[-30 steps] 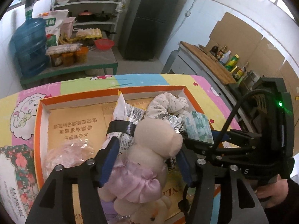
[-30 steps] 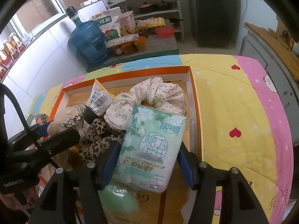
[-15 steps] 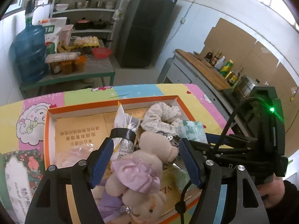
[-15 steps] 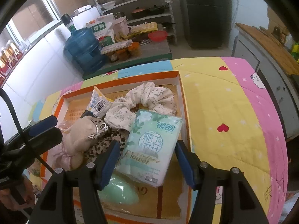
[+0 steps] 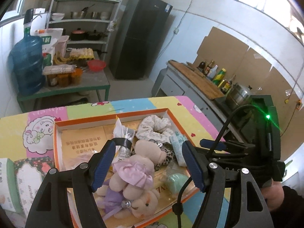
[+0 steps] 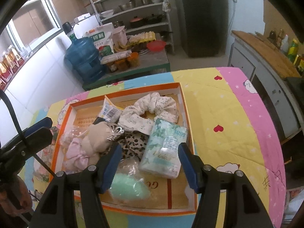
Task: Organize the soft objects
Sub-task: 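Open the left tool releasing the doll while the right tool releases the tissue pack in the box, then withdraw both open tools from the box toward the remaining items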
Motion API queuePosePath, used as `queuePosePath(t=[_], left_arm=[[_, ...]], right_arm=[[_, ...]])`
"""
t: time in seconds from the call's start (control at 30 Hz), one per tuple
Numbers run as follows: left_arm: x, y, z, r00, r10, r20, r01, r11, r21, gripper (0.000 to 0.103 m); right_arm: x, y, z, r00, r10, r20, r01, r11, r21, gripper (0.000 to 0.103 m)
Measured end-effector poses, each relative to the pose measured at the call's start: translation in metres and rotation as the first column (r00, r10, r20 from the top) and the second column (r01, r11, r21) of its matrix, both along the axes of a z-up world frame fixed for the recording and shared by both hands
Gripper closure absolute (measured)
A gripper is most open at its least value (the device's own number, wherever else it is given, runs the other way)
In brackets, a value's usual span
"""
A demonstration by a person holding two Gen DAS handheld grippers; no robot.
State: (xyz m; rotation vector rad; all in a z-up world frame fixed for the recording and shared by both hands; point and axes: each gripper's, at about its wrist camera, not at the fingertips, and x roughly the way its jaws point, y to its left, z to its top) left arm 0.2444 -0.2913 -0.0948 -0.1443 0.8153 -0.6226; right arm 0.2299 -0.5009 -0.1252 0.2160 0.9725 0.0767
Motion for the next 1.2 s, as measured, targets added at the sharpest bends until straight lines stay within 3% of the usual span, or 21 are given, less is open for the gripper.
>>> queuePosePath(t=[0.67, 0.9, 1.2], left_arm=[[-0.039, 0.071, 0.052, 0.995, -0.015, 0.098, 0.024, 0.995, -0.093, 0.029], [-0.055, 0.1, 0.059, 0.994, 0.005, 0.107, 0.005, 0.996, -0.093, 0.029], [-0.08, 0.149, 0.075, 0.991, 0.039, 0.128, -0.019, 0.988, -0.153, 0.029]], right_arm=[[-0.043, 0.066, 0.043, 0.998, -0.007, 0.064, 0.008, 1.0, -0.021, 0.041], [-0.062, 0.092, 0.052, 0.997, 0.002, 0.08, 0.0, 1.0, -0.027, 0.041], [-0.09, 0.126, 0.06, 0.995, 0.019, 0.097, -0.016, 0.999, -0.031, 0.041]])
